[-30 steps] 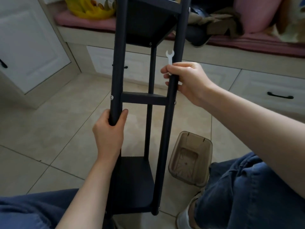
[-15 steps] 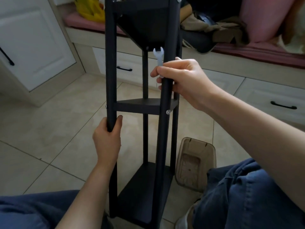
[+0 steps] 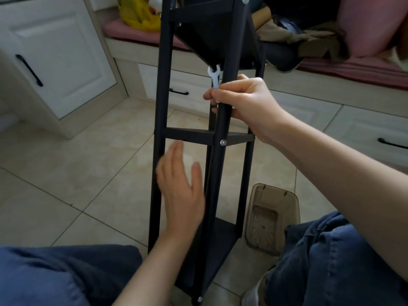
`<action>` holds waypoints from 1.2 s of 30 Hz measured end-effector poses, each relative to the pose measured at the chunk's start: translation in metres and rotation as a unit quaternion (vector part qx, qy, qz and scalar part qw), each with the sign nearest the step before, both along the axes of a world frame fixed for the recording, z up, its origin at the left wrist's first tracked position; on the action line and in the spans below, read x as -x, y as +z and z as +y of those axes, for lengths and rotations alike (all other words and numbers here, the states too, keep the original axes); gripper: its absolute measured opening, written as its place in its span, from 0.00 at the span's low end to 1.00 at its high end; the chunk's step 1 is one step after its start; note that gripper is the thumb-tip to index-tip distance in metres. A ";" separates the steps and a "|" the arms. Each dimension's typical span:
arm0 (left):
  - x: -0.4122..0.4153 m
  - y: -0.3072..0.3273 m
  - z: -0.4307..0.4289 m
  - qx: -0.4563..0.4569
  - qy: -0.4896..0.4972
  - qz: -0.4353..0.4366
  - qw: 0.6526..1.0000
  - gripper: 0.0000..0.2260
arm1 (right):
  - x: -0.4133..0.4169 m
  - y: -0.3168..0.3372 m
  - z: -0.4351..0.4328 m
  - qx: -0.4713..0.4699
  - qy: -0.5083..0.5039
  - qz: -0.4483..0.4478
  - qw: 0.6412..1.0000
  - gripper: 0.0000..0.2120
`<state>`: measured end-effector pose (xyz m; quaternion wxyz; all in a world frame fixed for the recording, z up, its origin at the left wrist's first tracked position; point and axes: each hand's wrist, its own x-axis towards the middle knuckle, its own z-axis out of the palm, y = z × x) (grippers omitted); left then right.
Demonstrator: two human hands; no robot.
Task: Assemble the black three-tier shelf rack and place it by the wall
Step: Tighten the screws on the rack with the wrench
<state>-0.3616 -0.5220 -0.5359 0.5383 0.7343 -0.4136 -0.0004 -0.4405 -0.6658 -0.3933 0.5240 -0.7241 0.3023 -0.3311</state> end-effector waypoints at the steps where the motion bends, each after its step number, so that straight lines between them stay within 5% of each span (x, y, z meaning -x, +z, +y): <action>1: 0.012 0.004 0.000 0.005 -0.026 0.020 0.999 0.24 | -0.002 0.000 0.000 0.001 -0.007 -0.002 1.000 0.06; 6: 0.040 -0.001 -0.002 -0.037 -0.061 0.104 0.992 0.15 | -0.011 -0.002 0.003 0.015 -0.029 0.007 0.999 0.06; 15: 0.015 -0.002 0.003 -0.029 0.006 0.047 0.998 0.24 | -0.029 -0.001 0.016 0.048 -0.025 0.037 0.998 0.05; 36: -0.029 -0.006 0.002 0.041 -0.031 0.082 0.995 0.15 | 0.003 -0.043 0.034 0.119 0.008 0.114 0.986 0.06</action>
